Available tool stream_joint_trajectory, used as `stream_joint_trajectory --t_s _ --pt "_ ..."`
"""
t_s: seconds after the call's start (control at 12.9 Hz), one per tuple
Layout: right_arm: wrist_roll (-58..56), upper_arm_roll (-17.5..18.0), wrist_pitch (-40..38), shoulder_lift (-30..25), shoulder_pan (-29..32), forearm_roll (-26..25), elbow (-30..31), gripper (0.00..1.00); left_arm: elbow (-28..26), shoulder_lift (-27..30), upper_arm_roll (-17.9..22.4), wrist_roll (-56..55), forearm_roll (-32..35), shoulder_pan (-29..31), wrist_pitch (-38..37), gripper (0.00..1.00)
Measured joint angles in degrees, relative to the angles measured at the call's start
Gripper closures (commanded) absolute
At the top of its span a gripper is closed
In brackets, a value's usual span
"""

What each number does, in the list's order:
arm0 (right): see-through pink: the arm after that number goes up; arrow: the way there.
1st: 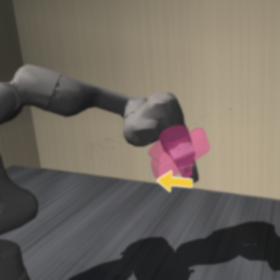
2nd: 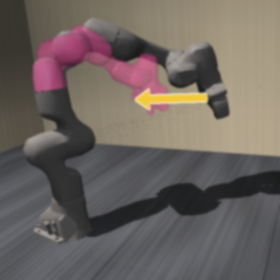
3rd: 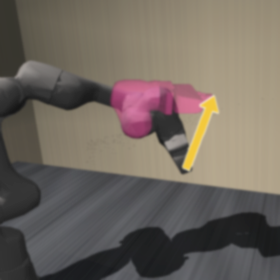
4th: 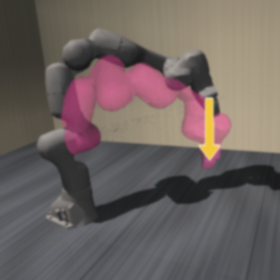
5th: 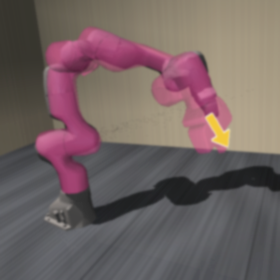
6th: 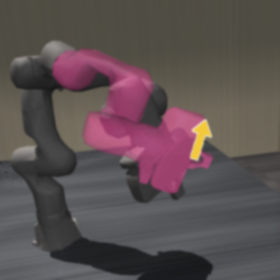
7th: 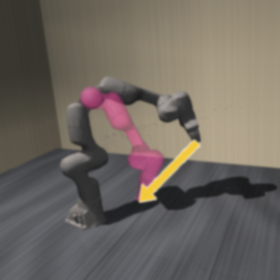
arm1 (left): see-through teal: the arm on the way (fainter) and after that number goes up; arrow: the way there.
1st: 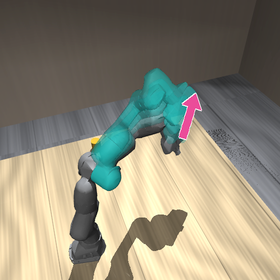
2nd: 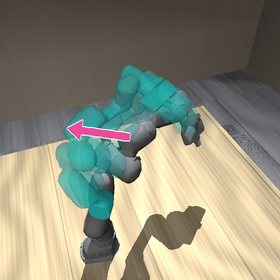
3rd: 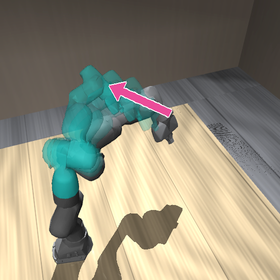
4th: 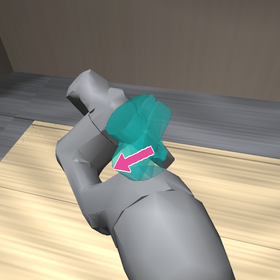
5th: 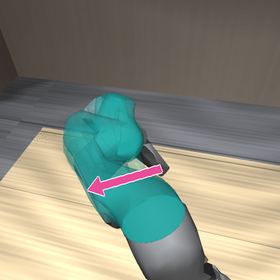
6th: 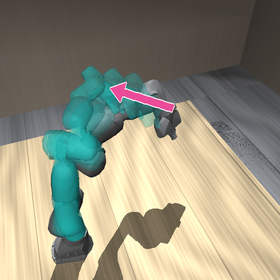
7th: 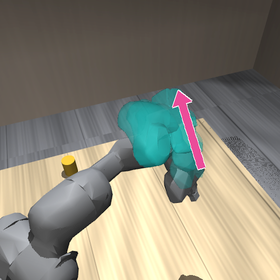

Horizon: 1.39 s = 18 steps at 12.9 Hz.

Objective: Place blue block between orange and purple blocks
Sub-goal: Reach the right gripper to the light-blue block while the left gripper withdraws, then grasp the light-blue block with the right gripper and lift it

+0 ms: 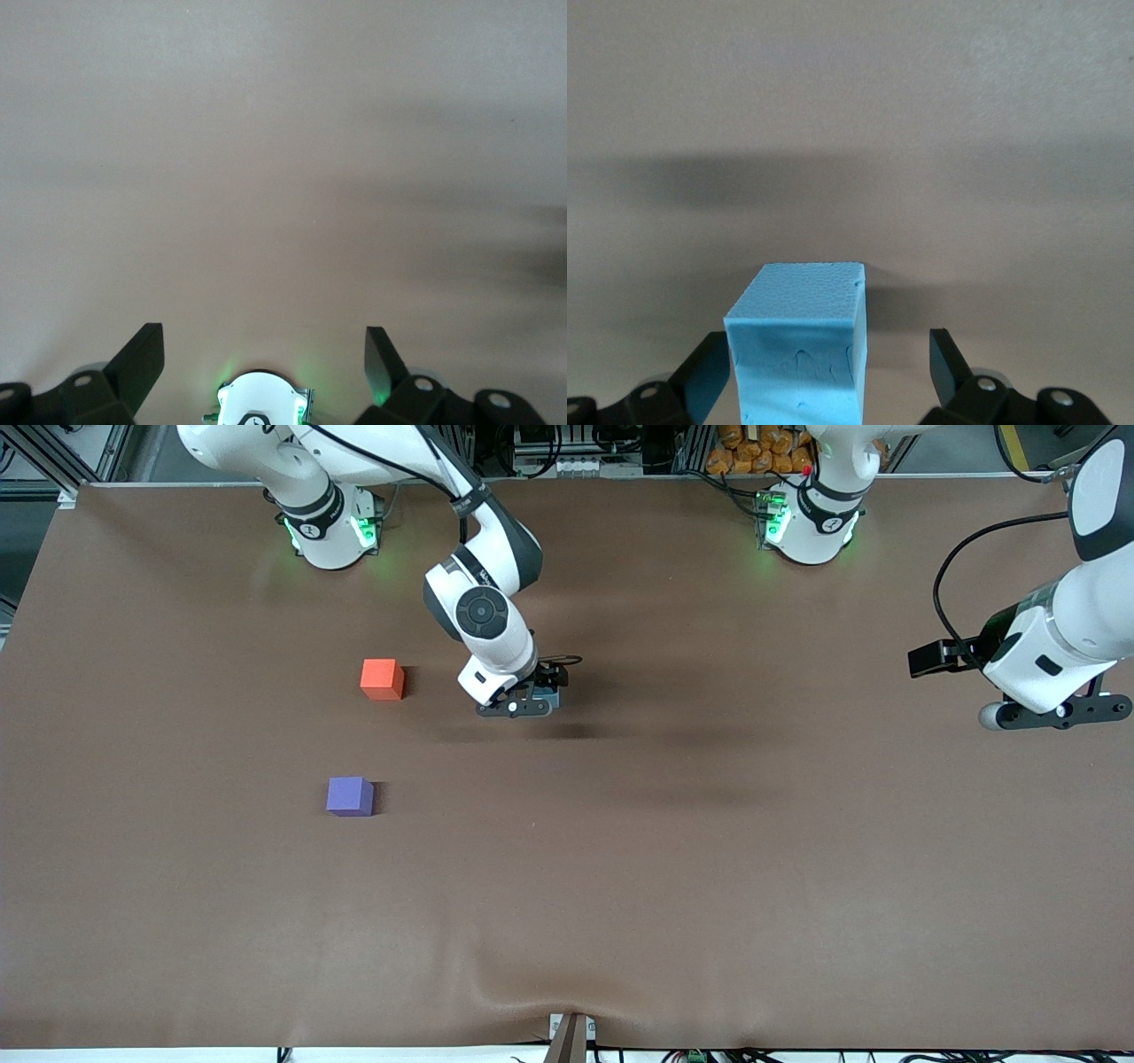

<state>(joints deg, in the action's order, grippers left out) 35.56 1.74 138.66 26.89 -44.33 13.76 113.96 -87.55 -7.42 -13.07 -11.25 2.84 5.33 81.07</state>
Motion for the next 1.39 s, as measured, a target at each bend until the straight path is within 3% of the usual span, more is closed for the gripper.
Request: stream_joint_trajectory --t_s 0.31,0.39,0.46,0.54,0.77,1.0,1.16,1.39 --pt "1.0 0.0 2.8 1.7 -1.4 0.0 0.0 0.0 -6.9 4.6 0.0 -0.2 -0.5 1.3 7.5 0.0" --pt "1.0 0.0 2.9 1.8 -1.5 0.0 0.1 0.29 -8.0 6.2 0.0 0.2 -1.2 2.4 8.2 0.0" --pt "1.1 0.0 2.9 1.8 -1.6 0.0 0.1 0.76 -8.4 7.4 0.1 0.9 -1.6 3.2 8.4 0.0" --pt "1.1 0.0 2.8 1.9 -1.7 0.0 0.0 1.0 -8.4 8.2 0.1 1.7 -1.8 3.5 8.4 0.0" --pt "1.2 -0.3 0.9 1.4 -1.5 0.0 -0.5 1.0 -8.4 9.2 0.3 7.8 -1.8 2.9 6.7 0.0" --pt "-0.3 -1.8 -14.6 -4.1 1.9 -0.5 -4.0 1.0 -8.2 9.2 5.9 9.1 -1.7 -3.3 4.9 0.0" --pt "-7.8 -2.5 -29.5 -11.3 10.7 -0.9 -7.4 1.0 -8.0 9.3 8.4 8.0 -1.7 -6.1 4.5 0.0" --pt "-19.2 -2.9 -39.5 -18.4 25.4 -2.6 -7.9 1.0 -7.0 9.4 8.7 5.5 -1.7 -7.7 4.3 0.0"
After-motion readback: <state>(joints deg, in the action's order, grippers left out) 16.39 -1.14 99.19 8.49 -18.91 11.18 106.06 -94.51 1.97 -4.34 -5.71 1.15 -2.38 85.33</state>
